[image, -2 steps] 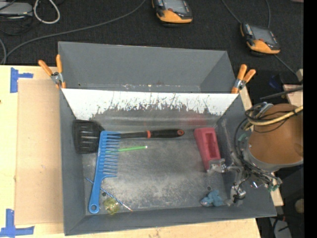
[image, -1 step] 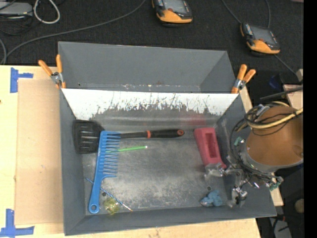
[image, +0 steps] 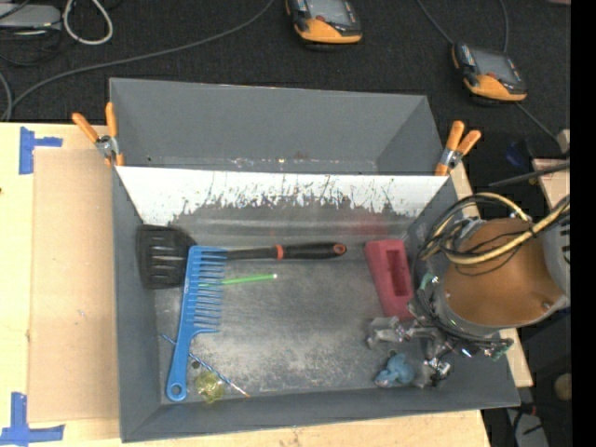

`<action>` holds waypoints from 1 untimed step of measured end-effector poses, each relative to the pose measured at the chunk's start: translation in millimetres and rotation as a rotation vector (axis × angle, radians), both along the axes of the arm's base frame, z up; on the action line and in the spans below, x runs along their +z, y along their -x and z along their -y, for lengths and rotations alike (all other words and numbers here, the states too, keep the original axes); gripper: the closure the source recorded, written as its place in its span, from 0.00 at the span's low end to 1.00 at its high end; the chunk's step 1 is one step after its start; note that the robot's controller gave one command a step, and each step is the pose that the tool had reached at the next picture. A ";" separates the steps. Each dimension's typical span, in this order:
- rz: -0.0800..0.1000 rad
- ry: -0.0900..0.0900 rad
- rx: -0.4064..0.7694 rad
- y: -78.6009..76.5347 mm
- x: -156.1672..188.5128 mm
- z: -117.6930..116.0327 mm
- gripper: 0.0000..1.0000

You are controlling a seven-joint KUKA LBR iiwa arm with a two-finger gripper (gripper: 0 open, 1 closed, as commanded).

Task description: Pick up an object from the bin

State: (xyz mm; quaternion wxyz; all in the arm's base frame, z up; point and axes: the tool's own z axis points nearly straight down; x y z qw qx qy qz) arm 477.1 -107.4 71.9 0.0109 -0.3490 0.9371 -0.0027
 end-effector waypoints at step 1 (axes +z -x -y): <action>-0.024 -0.002 0.039 5.8 -2.8 -17.4 1.00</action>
Offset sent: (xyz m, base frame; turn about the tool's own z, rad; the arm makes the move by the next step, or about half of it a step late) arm 0.0000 0.0000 0.0000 0.0000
